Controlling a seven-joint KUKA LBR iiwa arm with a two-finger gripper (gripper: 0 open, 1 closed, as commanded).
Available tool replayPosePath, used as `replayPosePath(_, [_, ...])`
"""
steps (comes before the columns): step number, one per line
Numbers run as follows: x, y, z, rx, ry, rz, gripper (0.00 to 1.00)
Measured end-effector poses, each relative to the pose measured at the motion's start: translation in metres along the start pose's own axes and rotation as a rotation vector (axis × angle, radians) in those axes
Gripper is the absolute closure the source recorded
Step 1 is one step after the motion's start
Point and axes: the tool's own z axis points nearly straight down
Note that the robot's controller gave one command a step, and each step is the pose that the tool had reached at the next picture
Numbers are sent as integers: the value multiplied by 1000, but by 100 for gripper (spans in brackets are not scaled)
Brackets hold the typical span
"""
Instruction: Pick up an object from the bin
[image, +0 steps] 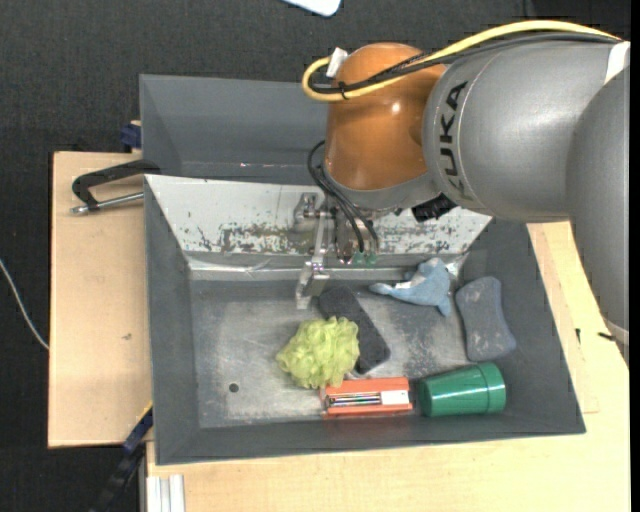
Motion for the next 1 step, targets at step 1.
replayPosePath(1, [0, 0, 0, 0, 0, 0, 0])
